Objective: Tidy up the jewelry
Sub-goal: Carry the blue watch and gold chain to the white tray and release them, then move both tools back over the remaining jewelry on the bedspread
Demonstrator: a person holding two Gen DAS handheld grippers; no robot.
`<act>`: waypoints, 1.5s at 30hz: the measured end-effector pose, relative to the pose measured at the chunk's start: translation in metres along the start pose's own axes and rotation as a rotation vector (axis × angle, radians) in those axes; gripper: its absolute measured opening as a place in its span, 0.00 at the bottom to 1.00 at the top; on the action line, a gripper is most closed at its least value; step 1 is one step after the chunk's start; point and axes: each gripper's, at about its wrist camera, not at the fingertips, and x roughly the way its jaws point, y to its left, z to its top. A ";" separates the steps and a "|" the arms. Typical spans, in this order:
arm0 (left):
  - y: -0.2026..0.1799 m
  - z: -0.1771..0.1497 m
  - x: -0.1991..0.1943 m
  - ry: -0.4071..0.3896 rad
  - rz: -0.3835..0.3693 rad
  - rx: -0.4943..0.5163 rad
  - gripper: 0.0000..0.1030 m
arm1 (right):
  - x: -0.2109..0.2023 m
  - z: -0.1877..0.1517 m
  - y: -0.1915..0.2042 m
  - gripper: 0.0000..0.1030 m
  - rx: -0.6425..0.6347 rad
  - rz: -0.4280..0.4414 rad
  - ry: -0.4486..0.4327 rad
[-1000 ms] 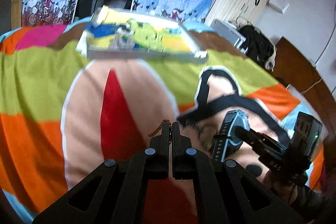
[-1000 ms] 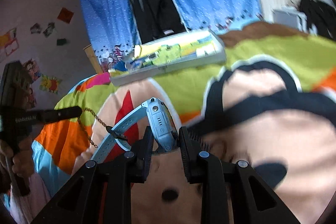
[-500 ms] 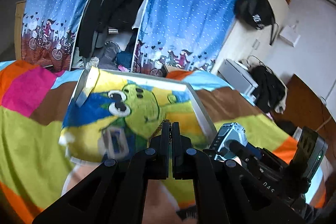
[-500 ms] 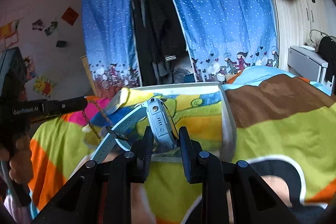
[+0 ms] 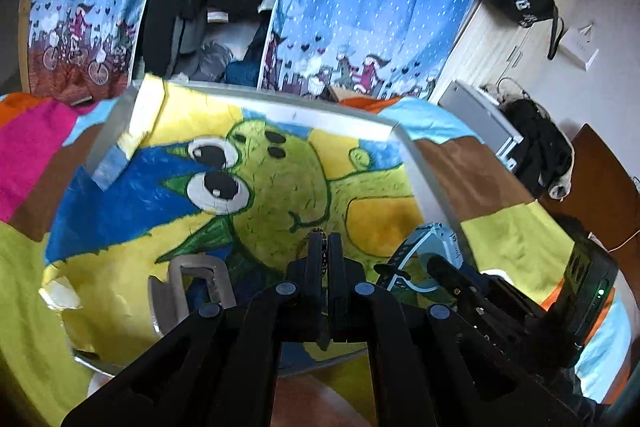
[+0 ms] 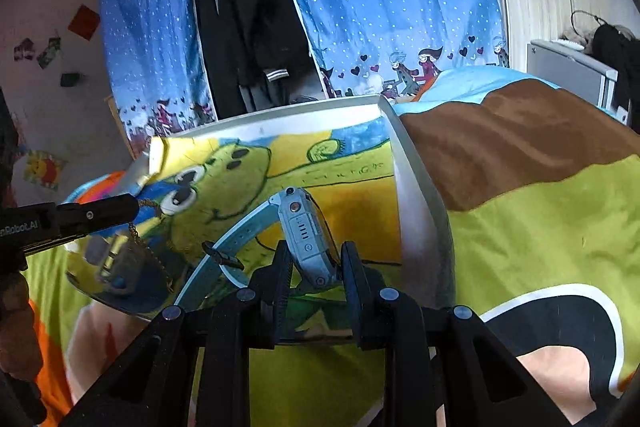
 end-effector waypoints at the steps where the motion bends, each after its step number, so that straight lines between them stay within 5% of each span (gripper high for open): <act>1: 0.000 -0.002 0.004 0.009 0.014 0.003 0.00 | 0.001 -0.001 0.001 0.24 -0.007 -0.005 -0.003; 9: -0.007 -0.017 0.018 0.050 0.094 0.058 0.02 | -0.013 -0.003 -0.002 0.26 -0.033 -0.017 -0.046; 12: -0.011 -0.022 0.015 0.051 0.105 0.072 0.19 | -0.024 -0.006 -0.006 0.40 -0.033 -0.022 -0.056; 14: -0.015 -0.025 0.009 0.032 0.118 0.075 0.43 | -0.035 -0.007 -0.008 0.42 -0.035 -0.021 -0.068; 16: -0.021 -0.028 -0.002 0.000 0.126 0.074 0.52 | -0.049 -0.009 -0.009 0.47 -0.050 -0.023 -0.081; 21: -0.046 -0.040 -0.033 -0.070 0.168 0.108 0.56 | -0.096 -0.015 -0.010 0.76 -0.049 -0.005 -0.119; 26: -0.072 -0.062 -0.080 -0.193 0.126 0.133 0.83 | -0.148 -0.027 -0.008 0.95 -0.043 -0.009 -0.145; 37: -0.109 -0.128 -0.178 -0.346 0.141 0.258 0.86 | -0.259 -0.071 0.032 1.00 -0.062 -0.015 -0.238; 45: -0.106 -0.187 -0.227 -0.356 0.132 0.290 0.86 | -0.303 -0.113 0.062 1.00 -0.093 -0.029 -0.259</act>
